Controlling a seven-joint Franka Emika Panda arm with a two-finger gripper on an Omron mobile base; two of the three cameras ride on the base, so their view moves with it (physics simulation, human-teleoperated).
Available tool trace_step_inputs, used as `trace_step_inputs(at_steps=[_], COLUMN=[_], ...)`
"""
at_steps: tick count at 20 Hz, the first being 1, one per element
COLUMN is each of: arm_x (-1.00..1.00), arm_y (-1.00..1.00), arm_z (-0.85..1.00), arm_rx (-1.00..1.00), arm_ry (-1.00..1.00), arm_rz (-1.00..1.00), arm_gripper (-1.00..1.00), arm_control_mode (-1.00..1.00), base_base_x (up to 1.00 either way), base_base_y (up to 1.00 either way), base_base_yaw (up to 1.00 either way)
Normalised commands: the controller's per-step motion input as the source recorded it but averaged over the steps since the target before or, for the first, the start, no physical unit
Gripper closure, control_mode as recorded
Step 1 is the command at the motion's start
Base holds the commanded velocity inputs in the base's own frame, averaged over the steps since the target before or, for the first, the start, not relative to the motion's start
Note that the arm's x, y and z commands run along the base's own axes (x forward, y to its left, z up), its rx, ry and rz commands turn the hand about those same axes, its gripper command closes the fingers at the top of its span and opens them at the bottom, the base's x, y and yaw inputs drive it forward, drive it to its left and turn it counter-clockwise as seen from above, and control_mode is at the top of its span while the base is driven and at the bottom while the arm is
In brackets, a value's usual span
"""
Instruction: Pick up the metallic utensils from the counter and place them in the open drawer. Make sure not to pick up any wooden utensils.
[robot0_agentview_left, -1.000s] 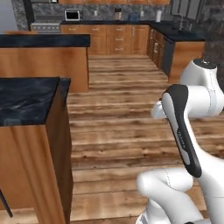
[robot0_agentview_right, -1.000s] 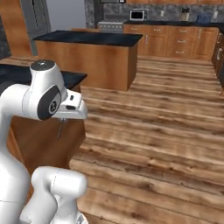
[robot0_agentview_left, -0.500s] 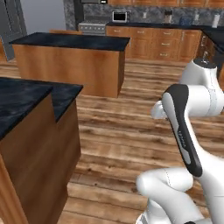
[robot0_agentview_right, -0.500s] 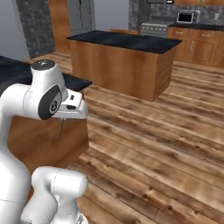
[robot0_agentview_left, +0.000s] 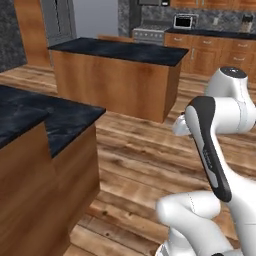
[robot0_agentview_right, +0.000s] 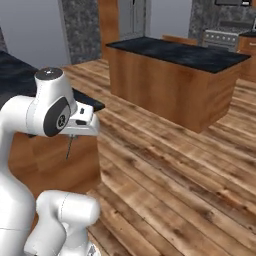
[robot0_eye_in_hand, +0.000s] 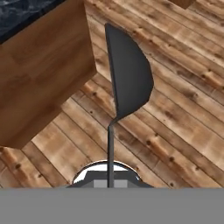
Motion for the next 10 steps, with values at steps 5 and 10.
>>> trace_step_inputs(at_steps=[5,10], arm_x=[0.0,0.0], arm_y=[0.0,0.0], arm_z=[0.0,0.0], arm_rx=[0.0,0.0], arm_ry=[0.0,0.0], arm_rz=[0.0,0.0], arm_gripper=[1.0,1.0], arm_control_mode=[1.0,1.0], base_base_x=[0.95,0.85], base_base_y=[-1.0,-1.0], base_base_yaw=[0.28,0.08])
